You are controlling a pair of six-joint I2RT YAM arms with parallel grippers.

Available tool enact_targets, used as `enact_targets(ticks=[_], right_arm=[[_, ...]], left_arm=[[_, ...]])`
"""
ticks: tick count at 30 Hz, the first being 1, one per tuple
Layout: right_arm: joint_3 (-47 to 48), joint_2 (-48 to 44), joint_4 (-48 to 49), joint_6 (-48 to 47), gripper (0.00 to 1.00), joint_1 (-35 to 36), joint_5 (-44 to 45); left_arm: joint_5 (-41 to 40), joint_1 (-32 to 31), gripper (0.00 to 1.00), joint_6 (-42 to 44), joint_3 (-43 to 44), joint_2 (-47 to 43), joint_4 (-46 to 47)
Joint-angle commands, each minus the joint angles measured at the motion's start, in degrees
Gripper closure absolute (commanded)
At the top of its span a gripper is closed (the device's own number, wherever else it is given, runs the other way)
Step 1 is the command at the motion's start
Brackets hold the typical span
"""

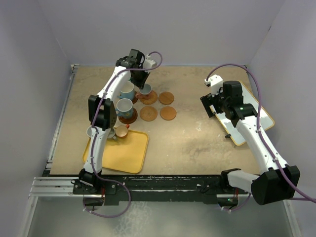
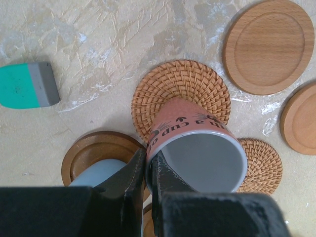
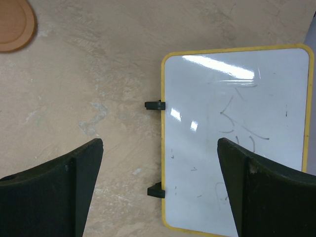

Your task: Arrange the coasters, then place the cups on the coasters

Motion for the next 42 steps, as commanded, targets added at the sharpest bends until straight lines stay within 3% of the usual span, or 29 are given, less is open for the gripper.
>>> enact_targets(ticks=[1, 24, 42], right_arm=[[0.5, -0.8, 1.0, -0.5, 0.0, -0.1, 0.7], [0.5, -0.5, 0.9, -0.7, 0.0, -0.1, 0.6], [0.5, -0.9, 0.7, -0.7, 0.0, -0.1, 0.4]], left_arm=[[1.5, 0.4, 0.97, -1.4, 3.3, -0.2, 1.7], [1.4, 0.4, 0.78, -0.8, 3.6, -0.3, 2.8], [-0.5, 0.5, 0.48, 3.0, -7.8, -16.8, 7.8]])
